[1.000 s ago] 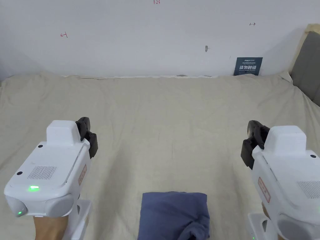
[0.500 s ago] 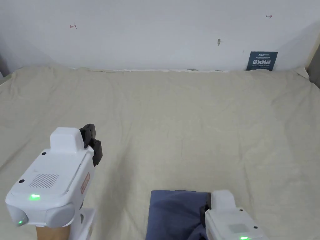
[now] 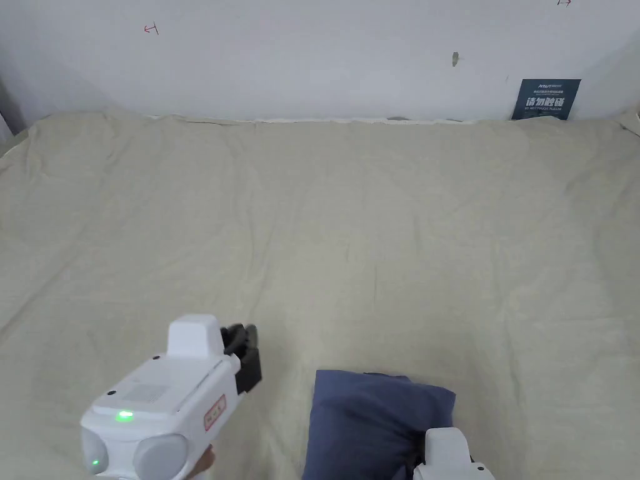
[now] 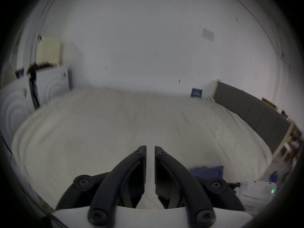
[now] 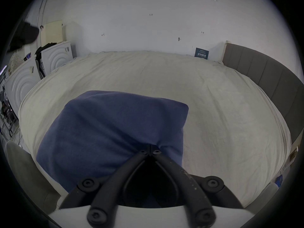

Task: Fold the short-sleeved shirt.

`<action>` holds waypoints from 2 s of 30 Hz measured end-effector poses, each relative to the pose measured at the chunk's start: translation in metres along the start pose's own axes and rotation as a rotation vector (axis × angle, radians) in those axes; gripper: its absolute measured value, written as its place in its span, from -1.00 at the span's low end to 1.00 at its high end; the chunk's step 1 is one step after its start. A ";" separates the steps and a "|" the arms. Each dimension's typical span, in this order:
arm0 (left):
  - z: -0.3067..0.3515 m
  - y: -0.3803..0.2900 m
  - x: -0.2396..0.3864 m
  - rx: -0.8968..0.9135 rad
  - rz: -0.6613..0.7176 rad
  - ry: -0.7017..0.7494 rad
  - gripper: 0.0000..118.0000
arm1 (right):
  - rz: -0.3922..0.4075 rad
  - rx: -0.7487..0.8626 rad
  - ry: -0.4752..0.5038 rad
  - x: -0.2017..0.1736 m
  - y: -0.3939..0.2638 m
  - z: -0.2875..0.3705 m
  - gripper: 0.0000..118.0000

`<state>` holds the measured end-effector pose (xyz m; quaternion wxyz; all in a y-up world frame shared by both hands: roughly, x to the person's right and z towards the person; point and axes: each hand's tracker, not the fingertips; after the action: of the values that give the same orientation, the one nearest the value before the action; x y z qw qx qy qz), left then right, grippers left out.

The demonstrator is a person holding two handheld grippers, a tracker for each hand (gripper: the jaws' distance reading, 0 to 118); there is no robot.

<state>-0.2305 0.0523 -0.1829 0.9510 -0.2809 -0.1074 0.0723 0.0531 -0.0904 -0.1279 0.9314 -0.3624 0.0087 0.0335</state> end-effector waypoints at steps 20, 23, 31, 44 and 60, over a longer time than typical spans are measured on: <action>-0.108 -0.067 0.028 -0.583 0.221 -0.237 -0.56 | -0.016 -0.035 0.064 0.013 0.009 0.003 -0.97; -0.100 -0.054 0.024 -0.549 0.243 -0.239 -0.66 | -0.001 -0.052 0.095 0.020 0.025 0.009 -0.96; -0.070 0.006 -0.047 -0.441 0.149 -0.126 -0.67 | 0.013 0.110 0.094 0.029 0.082 0.047 -0.96; -0.042 0.077 -0.309 -0.395 0.091 0.425 -0.67 | 0.065 0.219 0.094 -0.019 0.155 0.045 -0.96; -0.020 0.096 -0.363 -0.254 0.206 0.504 0.94 | 0.030 0.240 0.084 -0.033 0.178 0.027 -0.96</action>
<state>-0.5838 0.0499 -0.3111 0.8925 -0.4162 0.1528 0.0826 0.0081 0.0568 -0.2267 0.9663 -0.2491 0.0571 0.0310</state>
